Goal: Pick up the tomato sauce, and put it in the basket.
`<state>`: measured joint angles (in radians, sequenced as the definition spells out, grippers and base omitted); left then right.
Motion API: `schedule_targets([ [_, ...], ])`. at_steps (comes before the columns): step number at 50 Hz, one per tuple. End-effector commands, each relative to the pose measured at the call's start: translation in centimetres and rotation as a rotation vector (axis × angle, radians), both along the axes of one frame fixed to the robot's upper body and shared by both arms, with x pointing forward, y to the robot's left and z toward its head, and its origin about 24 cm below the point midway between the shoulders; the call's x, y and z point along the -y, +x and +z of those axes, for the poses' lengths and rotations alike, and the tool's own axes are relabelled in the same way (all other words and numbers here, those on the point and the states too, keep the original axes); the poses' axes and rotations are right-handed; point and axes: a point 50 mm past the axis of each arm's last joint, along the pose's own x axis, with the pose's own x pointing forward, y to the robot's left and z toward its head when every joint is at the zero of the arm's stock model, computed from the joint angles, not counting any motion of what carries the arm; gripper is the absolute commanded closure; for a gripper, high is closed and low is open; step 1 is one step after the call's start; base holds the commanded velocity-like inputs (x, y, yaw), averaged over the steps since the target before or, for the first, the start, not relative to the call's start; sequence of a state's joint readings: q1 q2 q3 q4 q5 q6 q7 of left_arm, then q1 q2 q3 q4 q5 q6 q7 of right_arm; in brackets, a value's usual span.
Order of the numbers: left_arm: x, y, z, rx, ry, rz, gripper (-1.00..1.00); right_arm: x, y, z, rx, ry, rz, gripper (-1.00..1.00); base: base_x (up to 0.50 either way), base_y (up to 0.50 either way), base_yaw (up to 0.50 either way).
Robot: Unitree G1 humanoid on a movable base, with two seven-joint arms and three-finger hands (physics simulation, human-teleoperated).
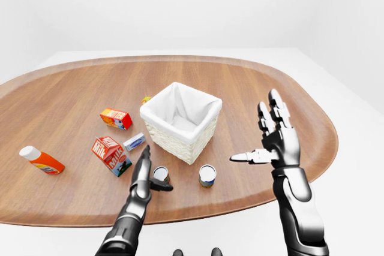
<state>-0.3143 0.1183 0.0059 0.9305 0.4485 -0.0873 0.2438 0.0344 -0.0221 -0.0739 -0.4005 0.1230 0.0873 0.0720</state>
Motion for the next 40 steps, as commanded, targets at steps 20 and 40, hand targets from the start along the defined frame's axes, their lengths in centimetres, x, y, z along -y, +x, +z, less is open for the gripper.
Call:
schedule_targets([
  [20, 0.38, -0.21, -0.62, -0.032, 0.023, -0.009, -0.96, 0.05, -0.07, 0.23, 0.011, 0.005, -0.002, -1.0, 0.0, 0.0, 0.0],
  [40, 0.41, -0.14, -0.47, -0.026, 0.007, -0.011, 1.0, 0.01, -0.06, 0.09, 0.004, 0.005, 0.001, -1.0, 0.0, 0.0, 0.0],
])
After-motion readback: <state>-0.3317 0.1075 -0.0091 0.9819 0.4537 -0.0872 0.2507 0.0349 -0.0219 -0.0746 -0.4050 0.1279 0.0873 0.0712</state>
